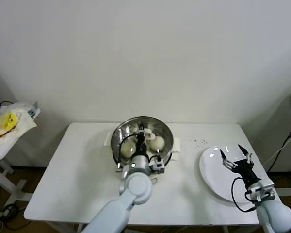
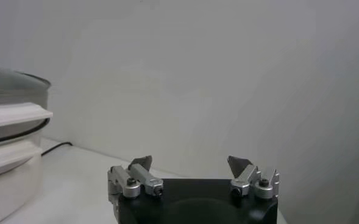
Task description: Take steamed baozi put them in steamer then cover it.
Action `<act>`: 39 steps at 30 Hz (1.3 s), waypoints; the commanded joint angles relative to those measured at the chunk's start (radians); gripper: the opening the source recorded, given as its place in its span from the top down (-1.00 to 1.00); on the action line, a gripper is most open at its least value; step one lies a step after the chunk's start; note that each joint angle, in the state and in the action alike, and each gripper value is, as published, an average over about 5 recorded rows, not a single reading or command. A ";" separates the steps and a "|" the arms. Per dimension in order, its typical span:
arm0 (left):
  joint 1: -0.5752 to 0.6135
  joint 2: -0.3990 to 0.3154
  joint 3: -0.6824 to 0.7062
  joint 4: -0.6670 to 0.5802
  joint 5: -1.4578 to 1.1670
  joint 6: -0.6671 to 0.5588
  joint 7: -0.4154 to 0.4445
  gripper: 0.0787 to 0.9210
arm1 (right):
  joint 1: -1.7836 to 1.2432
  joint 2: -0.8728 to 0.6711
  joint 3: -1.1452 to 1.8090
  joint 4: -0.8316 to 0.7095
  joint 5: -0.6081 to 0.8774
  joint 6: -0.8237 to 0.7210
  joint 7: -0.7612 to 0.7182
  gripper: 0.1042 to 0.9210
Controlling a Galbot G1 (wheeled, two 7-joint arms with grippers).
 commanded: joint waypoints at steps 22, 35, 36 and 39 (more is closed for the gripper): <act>0.312 0.241 -0.135 -0.516 -0.297 0.008 -0.052 -0.55 | 0.014 -0.005 0.011 0.025 0.017 -0.182 0.021 -0.76; 0.531 0.207 -0.585 -0.490 -0.971 -0.422 -0.498 -0.77 | 0.020 0.001 -0.003 0.039 -0.008 -0.152 0.005 -0.76; 0.546 0.198 -0.631 -0.480 -1.013 -0.477 -0.512 -0.77 | 0.019 0.002 -0.003 0.040 -0.015 -0.147 0.002 -0.76; 0.584 0.167 -0.746 -0.442 -1.165 -0.594 -0.520 -0.77 | 0.016 0.008 -0.004 0.045 -0.027 -0.135 -0.006 -0.76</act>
